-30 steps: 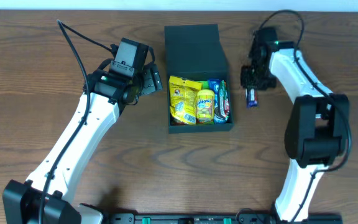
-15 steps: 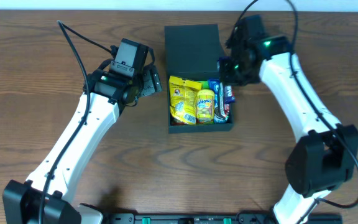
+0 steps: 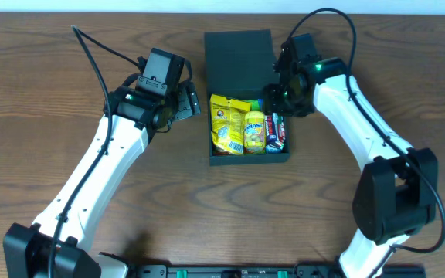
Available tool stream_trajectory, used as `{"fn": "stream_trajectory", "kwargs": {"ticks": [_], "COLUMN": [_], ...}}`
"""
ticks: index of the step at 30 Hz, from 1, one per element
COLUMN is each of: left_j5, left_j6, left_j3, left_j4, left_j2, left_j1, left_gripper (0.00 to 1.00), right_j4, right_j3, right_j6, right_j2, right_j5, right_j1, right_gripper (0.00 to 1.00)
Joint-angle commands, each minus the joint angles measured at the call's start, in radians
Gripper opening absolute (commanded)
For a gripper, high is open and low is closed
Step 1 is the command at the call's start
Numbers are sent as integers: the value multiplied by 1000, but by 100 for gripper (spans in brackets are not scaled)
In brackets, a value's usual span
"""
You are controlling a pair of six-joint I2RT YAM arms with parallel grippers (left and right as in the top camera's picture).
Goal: Pack container
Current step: 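Insert the Dairy Milk bar into the box's right side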
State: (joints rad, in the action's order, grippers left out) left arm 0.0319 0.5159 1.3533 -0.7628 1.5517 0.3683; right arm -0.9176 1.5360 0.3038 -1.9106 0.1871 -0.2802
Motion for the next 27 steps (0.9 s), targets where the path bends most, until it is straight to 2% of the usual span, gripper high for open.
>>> {"fn": "stream_trajectory", "kwargs": {"ticks": [1,2,3,4,8,14,18,27], "left_j5": [42,47,47,46,-40,-179,-194,-193], "left_j6": [-29,-31,-31,-30,-6,23,26,27], "left_j3": [7,7,7,7,7,7,7,7], "left_j4": [0,5,9,14,21,71,95,102], "left_j2": [27,41,53,73,195,362,378,378], "left_j1": [-3,-3,-3,-3,-3,-3,-3,-5], "left_gripper": [61,43,20,7,6,6,6,6], "right_j4": [3,3,2,0,-5,60,79,72], "right_j3": [14,14,14,14,-25,-198,-270,-287], "right_j6": [-2,-2,-2,-1,-1,6,6,6], "right_j2": [16,17,17,16,11,11,11,11], "right_j5": [0,-4,-3,-3,51,75,165,190], "right_j1": [44,64,85,107,177,148,135,58], "right_gripper": [26,11,3,2,2,1,2,2]}}
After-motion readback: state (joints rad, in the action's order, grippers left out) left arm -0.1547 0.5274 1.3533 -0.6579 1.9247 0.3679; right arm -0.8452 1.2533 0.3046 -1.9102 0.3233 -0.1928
